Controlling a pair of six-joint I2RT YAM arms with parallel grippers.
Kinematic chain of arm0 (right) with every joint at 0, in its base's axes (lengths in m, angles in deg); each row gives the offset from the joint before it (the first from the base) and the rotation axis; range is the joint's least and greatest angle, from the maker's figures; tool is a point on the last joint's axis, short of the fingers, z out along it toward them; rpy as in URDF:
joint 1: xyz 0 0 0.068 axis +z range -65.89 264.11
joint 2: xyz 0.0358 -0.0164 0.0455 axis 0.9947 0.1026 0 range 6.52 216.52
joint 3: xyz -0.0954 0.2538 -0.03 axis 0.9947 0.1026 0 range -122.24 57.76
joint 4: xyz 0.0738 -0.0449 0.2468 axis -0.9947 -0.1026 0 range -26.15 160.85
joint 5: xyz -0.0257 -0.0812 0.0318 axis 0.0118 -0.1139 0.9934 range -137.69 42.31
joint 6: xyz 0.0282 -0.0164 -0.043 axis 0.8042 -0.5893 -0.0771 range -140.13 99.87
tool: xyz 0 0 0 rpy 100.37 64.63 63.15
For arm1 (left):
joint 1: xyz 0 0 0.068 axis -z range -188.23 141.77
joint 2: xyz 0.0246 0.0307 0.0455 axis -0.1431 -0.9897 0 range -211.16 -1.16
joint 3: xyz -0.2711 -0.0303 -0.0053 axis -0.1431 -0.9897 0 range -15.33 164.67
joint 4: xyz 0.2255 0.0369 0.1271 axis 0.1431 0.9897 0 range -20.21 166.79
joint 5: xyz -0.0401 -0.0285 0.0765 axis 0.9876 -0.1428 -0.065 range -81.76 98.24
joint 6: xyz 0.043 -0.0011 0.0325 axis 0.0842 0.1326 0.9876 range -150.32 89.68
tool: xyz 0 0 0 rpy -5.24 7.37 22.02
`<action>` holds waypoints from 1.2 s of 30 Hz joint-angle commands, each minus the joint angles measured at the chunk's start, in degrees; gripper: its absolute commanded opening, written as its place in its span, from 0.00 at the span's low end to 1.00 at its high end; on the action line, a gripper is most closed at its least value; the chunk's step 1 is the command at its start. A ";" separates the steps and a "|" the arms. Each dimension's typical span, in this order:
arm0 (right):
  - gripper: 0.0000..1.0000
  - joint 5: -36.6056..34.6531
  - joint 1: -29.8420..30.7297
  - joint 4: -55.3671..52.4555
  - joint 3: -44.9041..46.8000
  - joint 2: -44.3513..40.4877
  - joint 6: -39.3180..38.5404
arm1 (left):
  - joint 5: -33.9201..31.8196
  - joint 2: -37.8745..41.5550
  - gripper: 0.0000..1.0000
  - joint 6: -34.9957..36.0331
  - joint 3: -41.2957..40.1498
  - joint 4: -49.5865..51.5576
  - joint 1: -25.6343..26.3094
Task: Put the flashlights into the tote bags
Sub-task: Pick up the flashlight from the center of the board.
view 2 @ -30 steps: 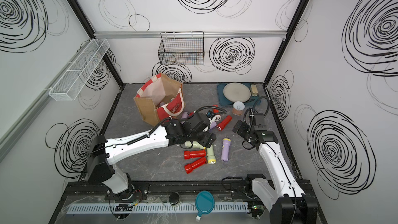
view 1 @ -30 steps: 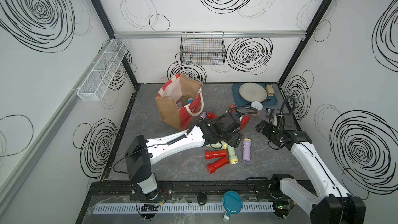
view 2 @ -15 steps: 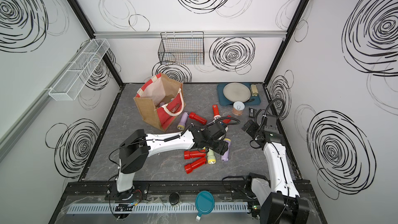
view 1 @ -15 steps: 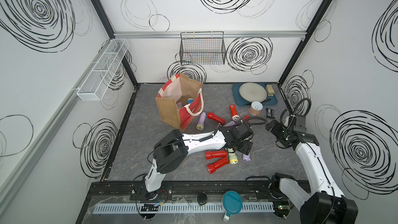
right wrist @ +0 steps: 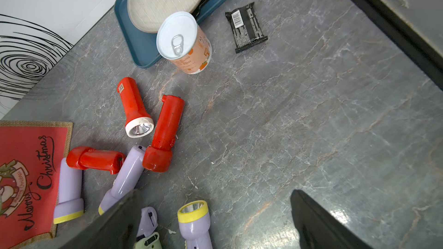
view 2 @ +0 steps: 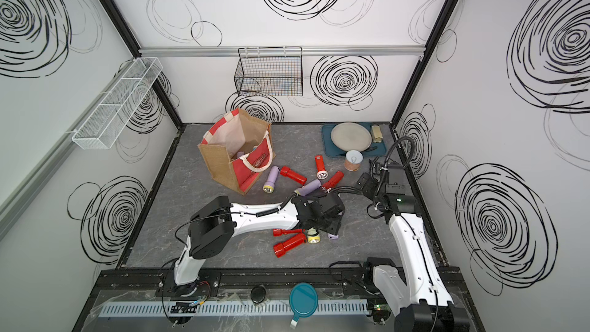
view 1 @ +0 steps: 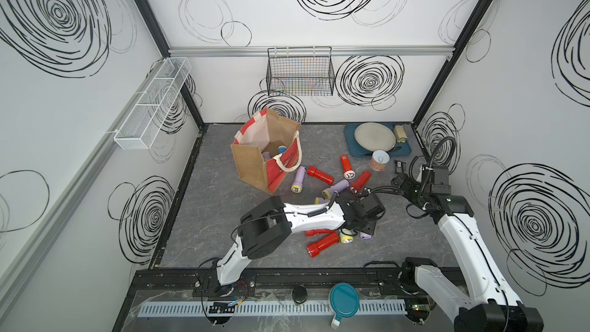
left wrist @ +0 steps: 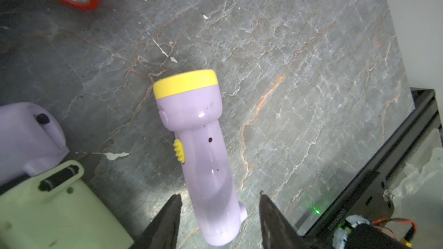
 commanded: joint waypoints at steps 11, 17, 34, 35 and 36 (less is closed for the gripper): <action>1.00 -5.21 3.40 -3.35 -2.86 -1.13 -3.25 | -7.85 -8.05 0.49 -2.32 5.46 1.85 -0.05; 1.00 -6.05 3.83 -3.57 -2.73 -1.47 -4.05 | -8.38 -8.65 0.43 -2.67 5.10 1.77 0.06; 1.00 -4.72 3.96 -2.44 -7.26 -1.48 -7.49 | -5.11 10.83 0.07 2.68 -3.36 -6.80 -4.00; 1.00 -4.31 3.91 -2.39 -7.57 -1.39 -7.52 | -4.89 12.15 0.06 3.15 -3.70 -6.61 -4.44; 1.00 -3.65 3.96 -2.29 -7.94 -1.19 -7.70 | -4.43 13.54 0.06 3.78 -3.92 -6.21 -5.07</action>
